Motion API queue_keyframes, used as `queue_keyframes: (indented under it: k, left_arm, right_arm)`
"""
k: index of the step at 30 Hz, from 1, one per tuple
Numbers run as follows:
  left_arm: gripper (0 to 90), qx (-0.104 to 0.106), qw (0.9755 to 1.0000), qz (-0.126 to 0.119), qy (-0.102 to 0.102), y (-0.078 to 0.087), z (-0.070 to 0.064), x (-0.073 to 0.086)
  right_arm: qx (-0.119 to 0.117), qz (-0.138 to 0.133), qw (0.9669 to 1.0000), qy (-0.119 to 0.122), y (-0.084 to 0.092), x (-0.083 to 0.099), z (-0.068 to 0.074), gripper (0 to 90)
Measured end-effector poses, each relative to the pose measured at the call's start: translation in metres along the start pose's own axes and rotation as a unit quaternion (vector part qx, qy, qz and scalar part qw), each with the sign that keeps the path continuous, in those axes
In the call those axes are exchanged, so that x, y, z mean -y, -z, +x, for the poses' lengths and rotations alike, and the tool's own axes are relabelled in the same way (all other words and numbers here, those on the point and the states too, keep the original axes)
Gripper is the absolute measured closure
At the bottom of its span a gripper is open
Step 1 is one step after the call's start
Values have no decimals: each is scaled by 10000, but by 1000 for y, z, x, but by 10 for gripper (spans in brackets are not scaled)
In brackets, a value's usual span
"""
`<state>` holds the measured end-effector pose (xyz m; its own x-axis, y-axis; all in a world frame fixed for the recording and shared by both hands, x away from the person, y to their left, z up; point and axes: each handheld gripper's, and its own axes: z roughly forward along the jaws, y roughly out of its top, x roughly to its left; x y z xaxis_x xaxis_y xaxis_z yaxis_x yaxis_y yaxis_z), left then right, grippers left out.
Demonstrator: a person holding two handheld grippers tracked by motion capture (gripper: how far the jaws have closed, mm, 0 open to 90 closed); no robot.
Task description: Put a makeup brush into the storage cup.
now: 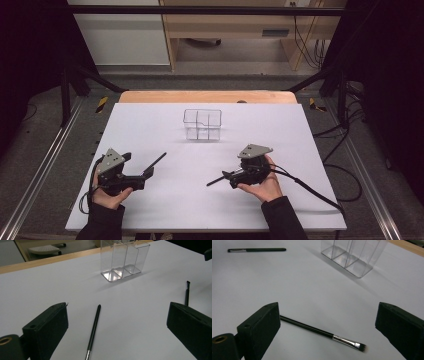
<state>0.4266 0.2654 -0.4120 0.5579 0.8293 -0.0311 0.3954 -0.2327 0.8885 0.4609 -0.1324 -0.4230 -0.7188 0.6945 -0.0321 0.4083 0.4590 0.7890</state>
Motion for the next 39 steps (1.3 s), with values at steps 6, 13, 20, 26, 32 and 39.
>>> queue_keyframes:
  k: [6, 13, 20, 26, 32, 39]
  left_arm:
    - [29, 1, 10000, 3, -4, 0, 0, 0]
    - [29, -2, 10000, 5, -12, 0, 0, 0]
    - [30, 2, 10000, 15, -29, -1, -1, 1]
    - [31, 3, 10000, 16, -28, -1, -1, 1]
    - [31, 2, 10000, 24, -26, -1, 0, 1]
    - [33, 3, 10000, 18, -18, -1, 0, 1]
  right_arm:
    - [-89, 167, 9998, 70, -12, -2, 4, 69]
    - [-242, 400, 9989, 109, -30, -1, 9, 81]
    - [-302, 658, 9973, 149, -43, 6, 12, 94]
    - [-308, 845, 9957, 201, -53, 12, 13, 127]
    - [-359, 976, 9943, 242, -59, 16, 15, 164]
    - [-459, 1089, 9926, 279, -62, 18, 15, 263]
